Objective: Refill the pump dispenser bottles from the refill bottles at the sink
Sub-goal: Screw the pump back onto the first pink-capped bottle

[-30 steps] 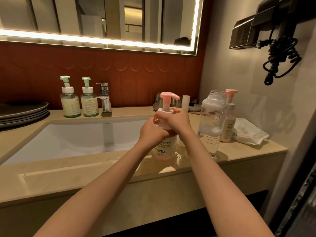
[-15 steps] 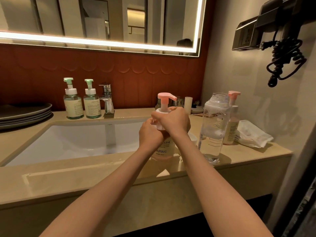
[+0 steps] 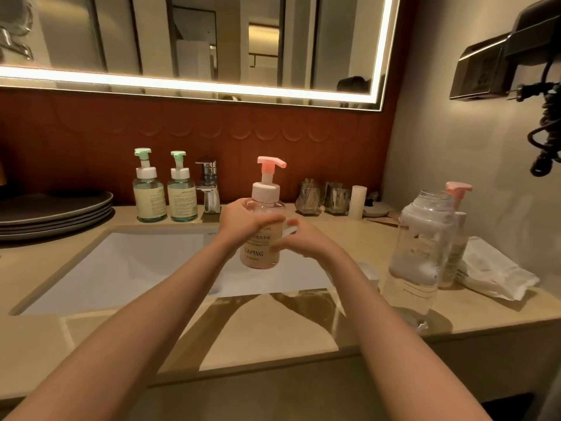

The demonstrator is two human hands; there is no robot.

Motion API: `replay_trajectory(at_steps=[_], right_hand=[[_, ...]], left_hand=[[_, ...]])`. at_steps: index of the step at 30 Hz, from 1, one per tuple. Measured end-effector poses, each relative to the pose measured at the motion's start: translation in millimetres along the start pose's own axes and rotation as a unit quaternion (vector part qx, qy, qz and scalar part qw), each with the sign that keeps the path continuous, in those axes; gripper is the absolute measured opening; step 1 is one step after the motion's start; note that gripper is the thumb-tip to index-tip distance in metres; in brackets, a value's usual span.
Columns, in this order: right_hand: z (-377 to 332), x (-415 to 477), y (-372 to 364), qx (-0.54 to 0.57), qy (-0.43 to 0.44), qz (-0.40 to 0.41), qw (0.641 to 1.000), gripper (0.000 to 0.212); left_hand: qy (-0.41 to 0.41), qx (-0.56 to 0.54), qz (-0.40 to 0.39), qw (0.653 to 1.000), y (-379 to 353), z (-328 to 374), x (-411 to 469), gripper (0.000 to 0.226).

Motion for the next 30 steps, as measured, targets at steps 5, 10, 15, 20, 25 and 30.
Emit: replay_trajectory(at_steps=[5, 10, 15, 20, 25, 30], right_hand=[[-15.5, 36.6, -16.5, -0.01, 0.052, 0.114, 0.992, 0.08], [-13.4, 66.9, -16.6, -0.031, 0.028, 0.168, 0.985, 0.076], [-15.8, 97.2, -23.5, -0.052, 0.034, 0.208, 0.976, 0.06], [-21.4, 140.3, -38.8, -0.043, 0.013, 0.221, 0.974, 0.043], [-14.6, 184.9, -50.2, -0.034, -0.059, 0.242, 0.968, 0.039], [-6.1, 211.8, -66.6, -0.04, -0.069, 0.227, 0.971, 0.055]], left_hand=[[0.0, -0.013, 0.012, 1.0, -7.4, -1.2, 28.1, 0.045], [-0.009, -0.011, -0.017, 1.0, -17.0, -10.1, 62.2, 0.047], [-0.006, 0.016, -0.111, 0.994, -28.6, -19.6, 96.5, 0.037], [0.045, 0.061, -0.103, 0.992, -32.5, -61.1, 137.7, 0.122], [0.076, 0.027, -0.08, 0.994, -30.7, -83.6, 144.1, 0.105], [0.079, 0.002, -0.076, 0.994, -38.5, -107.6, 170.6, 0.066]])
Point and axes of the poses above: each hand's wrist, its own x-axis towards the middle knuckle, its own y-axis out of the back of the hand, z = x × y, the point moved 9 cm from there along x, towards the middle knuckle, and after that the axes turned 10 degrees about z, right-handed, at the moved point
